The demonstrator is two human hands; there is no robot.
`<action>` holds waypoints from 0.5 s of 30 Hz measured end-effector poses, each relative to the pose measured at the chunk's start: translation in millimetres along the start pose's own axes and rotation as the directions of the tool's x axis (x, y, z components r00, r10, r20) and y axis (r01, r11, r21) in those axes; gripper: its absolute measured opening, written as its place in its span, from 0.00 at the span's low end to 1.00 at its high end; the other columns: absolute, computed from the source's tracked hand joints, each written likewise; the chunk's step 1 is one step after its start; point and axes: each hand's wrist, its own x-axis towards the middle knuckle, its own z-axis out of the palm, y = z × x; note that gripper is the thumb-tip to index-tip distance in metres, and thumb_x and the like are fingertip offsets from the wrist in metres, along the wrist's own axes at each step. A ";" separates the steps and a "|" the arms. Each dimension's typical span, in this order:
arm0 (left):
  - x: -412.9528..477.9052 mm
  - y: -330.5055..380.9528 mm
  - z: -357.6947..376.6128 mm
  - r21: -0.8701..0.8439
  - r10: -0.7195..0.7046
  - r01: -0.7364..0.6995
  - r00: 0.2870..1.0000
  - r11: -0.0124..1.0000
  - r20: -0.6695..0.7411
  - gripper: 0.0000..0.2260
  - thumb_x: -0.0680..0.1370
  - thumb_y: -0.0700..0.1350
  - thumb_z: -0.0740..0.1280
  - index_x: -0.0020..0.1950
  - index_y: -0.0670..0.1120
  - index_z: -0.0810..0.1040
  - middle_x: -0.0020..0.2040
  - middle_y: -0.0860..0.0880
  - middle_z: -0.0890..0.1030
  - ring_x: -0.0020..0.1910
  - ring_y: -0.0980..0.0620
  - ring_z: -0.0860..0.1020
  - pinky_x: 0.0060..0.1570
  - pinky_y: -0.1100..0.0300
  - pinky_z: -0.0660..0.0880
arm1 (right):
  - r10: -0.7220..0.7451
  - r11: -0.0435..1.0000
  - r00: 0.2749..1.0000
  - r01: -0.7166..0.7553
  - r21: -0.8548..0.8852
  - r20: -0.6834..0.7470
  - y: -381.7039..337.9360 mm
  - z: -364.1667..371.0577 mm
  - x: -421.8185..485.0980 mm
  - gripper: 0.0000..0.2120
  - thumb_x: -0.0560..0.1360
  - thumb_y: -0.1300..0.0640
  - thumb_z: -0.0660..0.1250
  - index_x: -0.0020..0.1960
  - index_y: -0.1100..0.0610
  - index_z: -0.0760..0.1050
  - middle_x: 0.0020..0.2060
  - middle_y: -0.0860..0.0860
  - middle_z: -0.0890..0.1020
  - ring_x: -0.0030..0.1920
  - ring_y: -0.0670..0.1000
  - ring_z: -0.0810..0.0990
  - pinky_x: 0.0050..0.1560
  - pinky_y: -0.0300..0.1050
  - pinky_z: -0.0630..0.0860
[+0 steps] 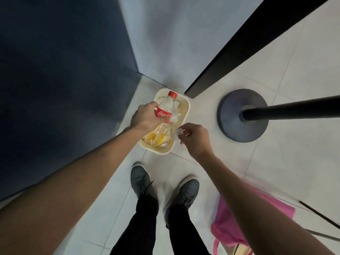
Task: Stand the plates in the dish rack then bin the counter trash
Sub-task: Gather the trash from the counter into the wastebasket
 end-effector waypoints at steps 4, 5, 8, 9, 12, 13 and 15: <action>38.7 -10.7 27.3 0.164 -0.016 0.011 0.999 0.986 0.029 0.26 0.70 0.63 0.74 0.60 0.48 0.78 0.53 0.46 0.81 0.49 0.44 0.80 0.48 0.53 0.78 | -0.066 0.987 0.996 0.074 -0.141 0.064 23.7 18.2 30.8 0.08 0.74 0.63 0.67 0.50 0.57 0.83 0.34 0.48 0.79 0.34 0.48 0.76 0.32 0.29 0.66; 44.4 -12.0 31.5 0.192 -0.025 0.017 0.999 0.981 0.037 0.26 0.70 0.63 0.74 0.60 0.47 0.78 0.54 0.46 0.81 0.50 0.43 0.80 0.48 0.52 0.78 | -0.068 0.985 0.995 0.078 -0.155 0.069 28.9 20.0 33.8 0.08 0.74 0.63 0.67 0.50 0.56 0.83 0.34 0.48 0.79 0.33 0.47 0.76 0.32 0.29 0.65; 57.8 -12.6 39.6 0.311 -0.025 0.006 0.998 0.951 0.059 0.24 0.72 0.60 0.74 0.59 0.45 0.78 0.54 0.43 0.80 0.50 0.43 0.79 0.45 0.53 0.75 | -0.077 0.978 0.994 0.091 -0.187 0.084 43.0 25.1 38.9 0.08 0.74 0.64 0.67 0.48 0.56 0.83 0.34 0.48 0.79 0.33 0.48 0.76 0.32 0.30 0.66; 60.6 -11.5 41.2 0.345 -0.023 0.000 0.998 0.939 0.061 0.23 0.73 0.59 0.74 0.58 0.44 0.78 0.54 0.43 0.80 0.50 0.43 0.79 0.43 0.54 0.73 | -0.077 0.978 0.993 0.092 -0.188 0.089 47.6 25.8 39.4 0.08 0.73 0.65 0.66 0.48 0.56 0.83 0.34 0.49 0.79 0.34 0.49 0.76 0.31 0.30 0.67; 63.6 -6.2 42.8 0.408 -0.029 0.008 0.999 0.913 0.045 0.19 0.76 0.55 0.72 0.59 0.42 0.76 0.55 0.42 0.78 0.53 0.42 0.78 0.42 0.55 0.69 | -0.073 0.983 0.991 0.091 -0.157 0.114 57.0 25.9 39.1 0.10 0.72 0.69 0.64 0.45 0.57 0.82 0.32 0.52 0.80 0.32 0.52 0.80 0.31 0.35 0.72; 62.9 -4.1 43.0 0.420 -0.027 0.008 0.999 0.907 0.040 0.18 0.77 0.54 0.71 0.59 0.42 0.76 0.56 0.42 0.78 0.54 0.41 0.78 0.43 0.56 0.69 | -0.064 0.986 0.990 0.083 -0.147 0.126 58.4 24.8 38.2 0.10 0.73 0.69 0.64 0.45 0.58 0.81 0.32 0.53 0.80 0.31 0.51 0.81 0.30 0.35 0.72; 58.5 -1.4 42.0 0.432 -0.026 0.007 0.999 0.902 0.040 0.18 0.78 0.53 0.70 0.61 0.42 0.76 0.57 0.42 0.78 0.55 0.41 0.78 0.44 0.56 0.69 | -0.050 0.990 0.989 0.068 -0.125 0.139 58.1 22.7 36.6 0.09 0.74 0.69 0.64 0.45 0.59 0.81 0.32 0.53 0.81 0.29 0.47 0.80 0.29 0.32 0.72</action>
